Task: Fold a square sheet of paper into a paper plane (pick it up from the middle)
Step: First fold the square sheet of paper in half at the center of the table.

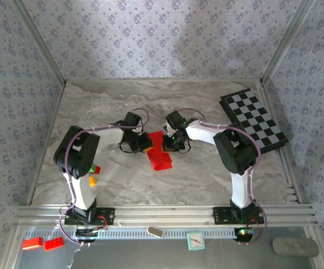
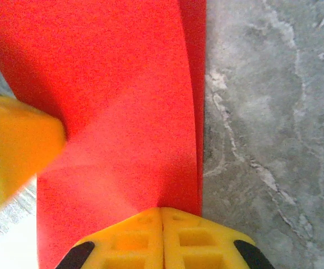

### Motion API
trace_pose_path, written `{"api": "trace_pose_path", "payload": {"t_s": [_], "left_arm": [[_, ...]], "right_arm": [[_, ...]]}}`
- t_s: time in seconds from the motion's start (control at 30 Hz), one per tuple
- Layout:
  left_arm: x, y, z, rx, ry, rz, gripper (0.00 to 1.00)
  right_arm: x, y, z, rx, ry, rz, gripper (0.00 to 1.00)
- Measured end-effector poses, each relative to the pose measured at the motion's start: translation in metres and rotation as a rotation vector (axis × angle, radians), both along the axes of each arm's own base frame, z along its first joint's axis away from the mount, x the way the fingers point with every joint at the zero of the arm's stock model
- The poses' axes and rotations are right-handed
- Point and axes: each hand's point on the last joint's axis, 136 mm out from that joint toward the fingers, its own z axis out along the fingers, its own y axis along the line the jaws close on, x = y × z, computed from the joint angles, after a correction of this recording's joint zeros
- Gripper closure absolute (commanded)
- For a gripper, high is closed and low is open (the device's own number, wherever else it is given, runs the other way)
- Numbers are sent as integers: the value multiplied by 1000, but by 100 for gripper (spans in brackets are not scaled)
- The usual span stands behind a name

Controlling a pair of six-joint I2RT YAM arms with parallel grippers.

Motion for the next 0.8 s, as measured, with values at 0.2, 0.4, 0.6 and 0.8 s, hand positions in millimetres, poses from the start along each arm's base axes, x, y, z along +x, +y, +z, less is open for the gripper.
{"api": "trace_pose_path", "payload": {"t_s": [0.2, 0.4, 0.6, 0.8], "left_arm": [[17, 37, 4, 17, -27, 74, 87], [19, 22, 40, -52, -103, 97, 86], [7, -17, 43, -108, -107, 36, 86], [4, -15, 7, -75, -29, 50, 87]], "right_arm": [[0, -1, -1, -1, 1, 8, 92], [-1, -1, -2, -2, 10, 13, 92], [1, 0, 0, -6, 21, 13, 92], [1, 0, 0, -6, 18, 19, 92]]}}
